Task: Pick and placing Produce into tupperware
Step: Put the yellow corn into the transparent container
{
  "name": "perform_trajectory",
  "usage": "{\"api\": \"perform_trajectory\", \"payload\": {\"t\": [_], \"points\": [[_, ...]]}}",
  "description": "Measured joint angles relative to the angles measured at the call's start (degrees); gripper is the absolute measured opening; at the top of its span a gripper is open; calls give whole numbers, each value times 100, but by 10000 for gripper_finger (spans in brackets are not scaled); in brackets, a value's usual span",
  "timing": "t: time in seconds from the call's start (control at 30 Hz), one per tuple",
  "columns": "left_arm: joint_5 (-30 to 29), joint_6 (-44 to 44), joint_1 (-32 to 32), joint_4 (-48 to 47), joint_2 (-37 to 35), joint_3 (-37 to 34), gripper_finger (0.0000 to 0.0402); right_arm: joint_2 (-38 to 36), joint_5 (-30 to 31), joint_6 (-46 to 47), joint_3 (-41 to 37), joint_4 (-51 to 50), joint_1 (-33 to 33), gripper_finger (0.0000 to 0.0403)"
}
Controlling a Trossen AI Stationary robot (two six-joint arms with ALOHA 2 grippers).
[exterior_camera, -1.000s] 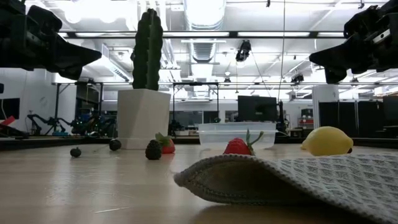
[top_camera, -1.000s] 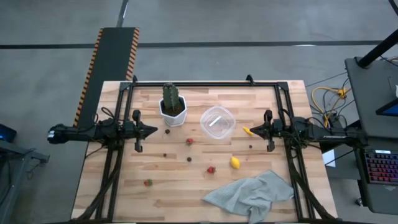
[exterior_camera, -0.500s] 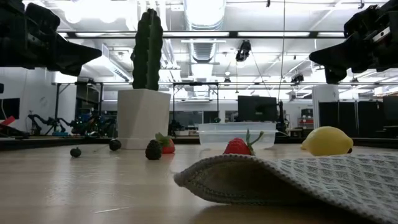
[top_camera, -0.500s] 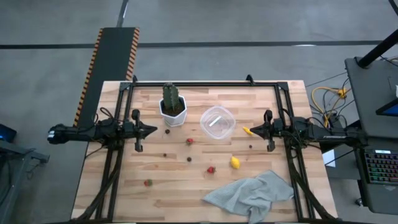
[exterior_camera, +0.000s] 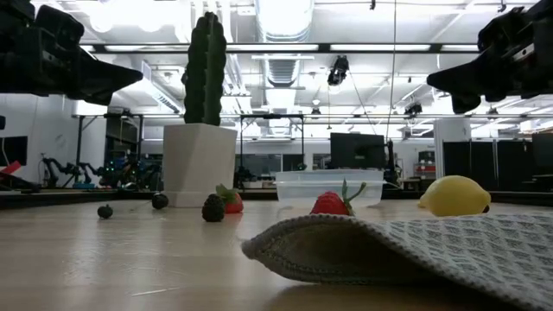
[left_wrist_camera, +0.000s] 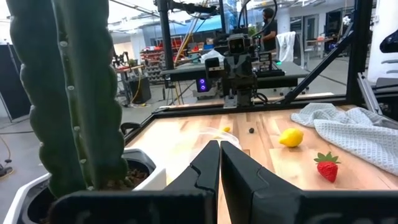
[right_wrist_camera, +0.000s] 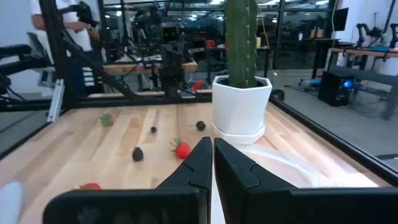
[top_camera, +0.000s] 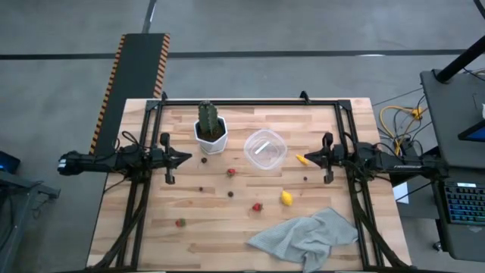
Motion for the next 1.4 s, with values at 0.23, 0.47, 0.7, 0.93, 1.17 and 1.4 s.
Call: {"api": "perform_trajectory", "payload": {"t": [0.23, 0.47, 0.7, 0.93, 1.17, 1.4], "points": [[1, -197, 0, 11, 4, 0, 0, 26, 2, -457, 0, 1, 3, 9], [39, -606, 2, 464, 11, 0, 0, 22, 20, -355, 0, 181, 3, 9], [59, -127, 0, 1034, 263, 229, 1, 72, 37, -534, 251, 420, 3, 27], [61, 231, -1, 1016, 1063, 959, 57, 780, 483, -556, 1842, -1584, 5, 95], [-9, 312, 0, 897, 1950, 1559, 131, 2118, 1373, -233, 3266, -3262, 5, 169], [-17, 304, 0, 878, 2414, 1685, 150, 3448, 1639, 503, 3635, -3808, 5, 195]]}}
